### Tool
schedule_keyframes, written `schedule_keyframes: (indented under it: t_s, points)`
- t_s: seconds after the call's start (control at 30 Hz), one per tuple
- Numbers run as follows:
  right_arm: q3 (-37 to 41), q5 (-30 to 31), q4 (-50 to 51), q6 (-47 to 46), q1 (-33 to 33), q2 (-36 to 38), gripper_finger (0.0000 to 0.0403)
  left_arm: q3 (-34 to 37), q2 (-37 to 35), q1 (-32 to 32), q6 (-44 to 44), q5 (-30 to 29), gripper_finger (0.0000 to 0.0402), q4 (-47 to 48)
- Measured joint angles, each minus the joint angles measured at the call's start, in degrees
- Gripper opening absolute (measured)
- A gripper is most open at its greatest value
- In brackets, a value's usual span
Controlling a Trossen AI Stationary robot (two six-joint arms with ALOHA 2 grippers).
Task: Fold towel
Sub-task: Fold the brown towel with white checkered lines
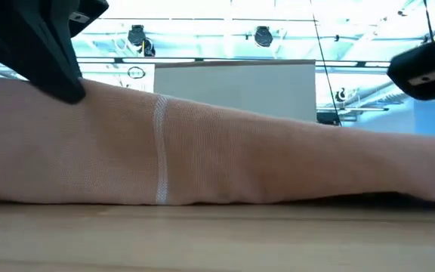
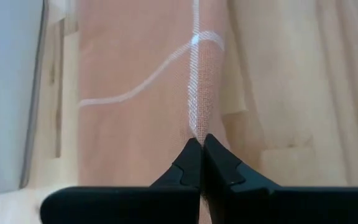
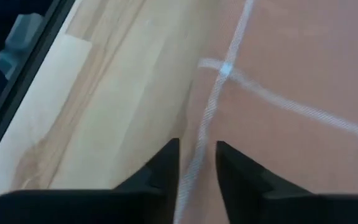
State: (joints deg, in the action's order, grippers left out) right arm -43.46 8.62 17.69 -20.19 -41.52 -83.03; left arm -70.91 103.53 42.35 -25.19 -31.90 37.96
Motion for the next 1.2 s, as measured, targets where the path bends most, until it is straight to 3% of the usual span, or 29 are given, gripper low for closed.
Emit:
schedule_keyframes:
  t_s: [0.2, 0.37, 0.67, 0.9, 1.2]
  points:
    - [0.0, 0.2, 0.1, -5.9, -3.0, -1.3, 0.0149, 0.0, 0.0, 0.6, -0.3, 3.0, 0.0005, -2.5]
    - [-0.1, 0.7, -0.6, -9.8, -4.7, -1.3, 0.0182, 0.0, 0.0, 0.6, -0.4, 4.8, 0.0005, -3.0]
    - [-0.1, 4.8, 1.3, -15.1, -8.9, -2.5, 0.0173, 0.0, 0.0, 0.5, -5.4, 7.9, 0.0009, -3.1]
    - [-0.1, 6.5, 4.1, -19.6, -11.2, -5.0, 0.0172, 0.0, 0.0, 0.3, -11.1, 13.2, 0.0055, -3.1]
    - [-0.1, 6.9, 6.8, -24.3, -12.7, -6.2, 0.0171, 0.0, 0.0, 0.6, -14.0, 14.6, 0.0091, -3.8]
